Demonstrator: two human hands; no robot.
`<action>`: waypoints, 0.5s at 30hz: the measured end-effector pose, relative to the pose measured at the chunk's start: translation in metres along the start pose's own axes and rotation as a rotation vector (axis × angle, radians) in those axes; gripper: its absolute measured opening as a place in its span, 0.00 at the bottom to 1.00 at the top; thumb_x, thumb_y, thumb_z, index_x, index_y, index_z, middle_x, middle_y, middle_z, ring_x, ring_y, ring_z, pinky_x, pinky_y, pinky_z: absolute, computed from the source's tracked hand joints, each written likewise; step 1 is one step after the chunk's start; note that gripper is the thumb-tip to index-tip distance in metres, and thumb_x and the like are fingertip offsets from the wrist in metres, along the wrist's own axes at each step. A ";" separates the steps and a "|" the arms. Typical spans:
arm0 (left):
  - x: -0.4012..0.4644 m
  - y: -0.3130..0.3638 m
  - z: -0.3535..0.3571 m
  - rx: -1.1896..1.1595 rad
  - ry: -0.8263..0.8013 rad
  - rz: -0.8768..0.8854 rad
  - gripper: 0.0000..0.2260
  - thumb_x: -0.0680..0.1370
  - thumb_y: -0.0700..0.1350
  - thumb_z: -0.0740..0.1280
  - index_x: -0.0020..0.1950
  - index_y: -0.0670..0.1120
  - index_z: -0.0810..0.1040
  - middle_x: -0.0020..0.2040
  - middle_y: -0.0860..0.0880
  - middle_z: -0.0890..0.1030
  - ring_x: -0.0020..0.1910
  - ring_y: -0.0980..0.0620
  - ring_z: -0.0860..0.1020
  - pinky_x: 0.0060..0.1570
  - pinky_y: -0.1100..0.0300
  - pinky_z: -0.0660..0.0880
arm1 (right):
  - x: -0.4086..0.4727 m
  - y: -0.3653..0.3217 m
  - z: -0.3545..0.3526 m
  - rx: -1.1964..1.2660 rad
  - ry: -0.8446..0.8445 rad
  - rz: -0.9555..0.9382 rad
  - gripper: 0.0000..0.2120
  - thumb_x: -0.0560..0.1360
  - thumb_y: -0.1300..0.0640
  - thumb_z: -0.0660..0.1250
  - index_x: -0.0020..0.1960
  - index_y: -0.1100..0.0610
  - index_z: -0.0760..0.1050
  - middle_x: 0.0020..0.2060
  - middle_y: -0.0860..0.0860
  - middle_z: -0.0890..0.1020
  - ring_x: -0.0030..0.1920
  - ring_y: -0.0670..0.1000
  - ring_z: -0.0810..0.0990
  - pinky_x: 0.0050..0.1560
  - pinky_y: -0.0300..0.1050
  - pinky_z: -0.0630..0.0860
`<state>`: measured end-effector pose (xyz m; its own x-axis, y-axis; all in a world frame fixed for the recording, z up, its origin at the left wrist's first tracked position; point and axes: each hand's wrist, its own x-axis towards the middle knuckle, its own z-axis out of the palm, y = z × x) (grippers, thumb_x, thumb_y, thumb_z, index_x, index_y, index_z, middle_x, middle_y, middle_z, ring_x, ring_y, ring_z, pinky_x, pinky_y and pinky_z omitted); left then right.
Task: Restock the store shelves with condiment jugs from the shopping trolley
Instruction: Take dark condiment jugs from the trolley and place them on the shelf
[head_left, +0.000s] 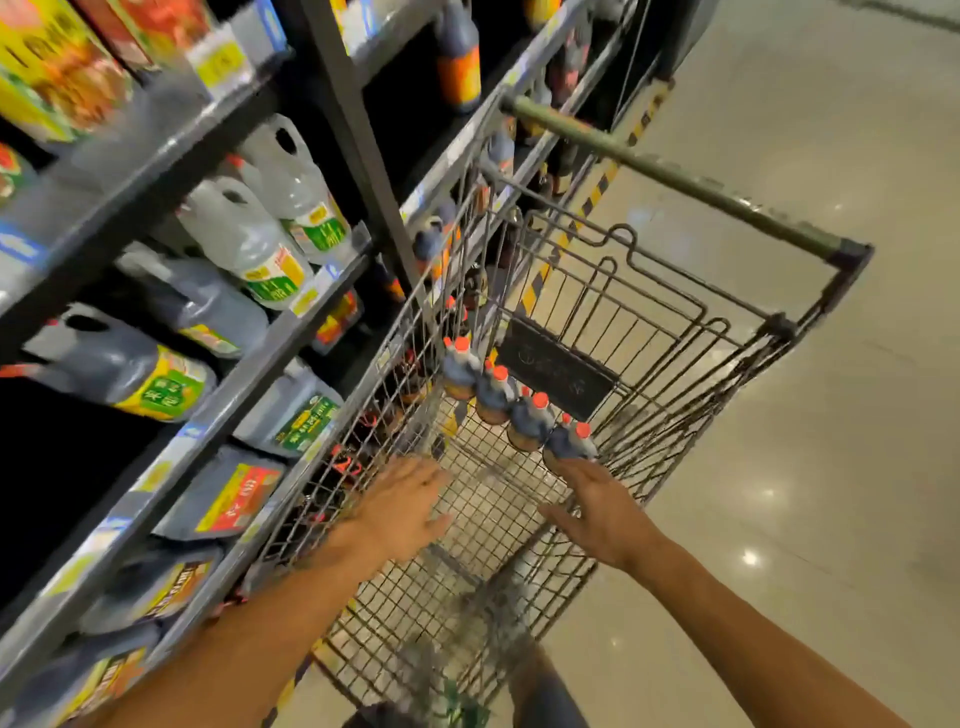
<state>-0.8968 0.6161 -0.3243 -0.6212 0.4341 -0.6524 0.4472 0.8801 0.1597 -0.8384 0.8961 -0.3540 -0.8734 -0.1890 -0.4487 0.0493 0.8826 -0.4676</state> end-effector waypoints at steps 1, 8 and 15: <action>0.016 -0.001 0.008 -0.009 -0.013 -0.009 0.30 0.83 0.61 0.56 0.81 0.51 0.54 0.81 0.49 0.56 0.80 0.47 0.53 0.79 0.48 0.47 | 0.015 0.008 0.006 -0.010 -0.031 0.019 0.44 0.75 0.25 0.49 0.77 0.55 0.64 0.73 0.54 0.72 0.73 0.55 0.68 0.74 0.51 0.66; 0.110 -0.004 0.054 -0.112 -0.112 -0.042 0.30 0.83 0.59 0.56 0.82 0.52 0.49 0.82 0.52 0.50 0.81 0.48 0.48 0.78 0.48 0.48 | 0.089 0.048 0.023 0.028 -0.050 0.089 0.28 0.77 0.41 0.67 0.71 0.54 0.68 0.65 0.53 0.75 0.64 0.55 0.75 0.65 0.51 0.74; 0.165 -0.027 0.099 -0.178 -0.065 0.003 0.29 0.82 0.60 0.57 0.80 0.53 0.53 0.80 0.50 0.59 0.79 0.46 0.56 0.76 0.45 0.57 | 0.163 0.050 0.026 0.110 0.176 0.174 0.27 0.75 0.48 0.72 0.72 0.53 0.69 0.66 0.52 0.75 0.64 0.53 0.76 0.64 0.46 0.72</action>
<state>-0.9478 0.6446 -0.5098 -0.5742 0.4287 -0.6976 0.3244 0.9014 0.2869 -0.9658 0.8980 -0.4706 -0.9176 0.0481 -0.3945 0.2501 0.8412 -0.4793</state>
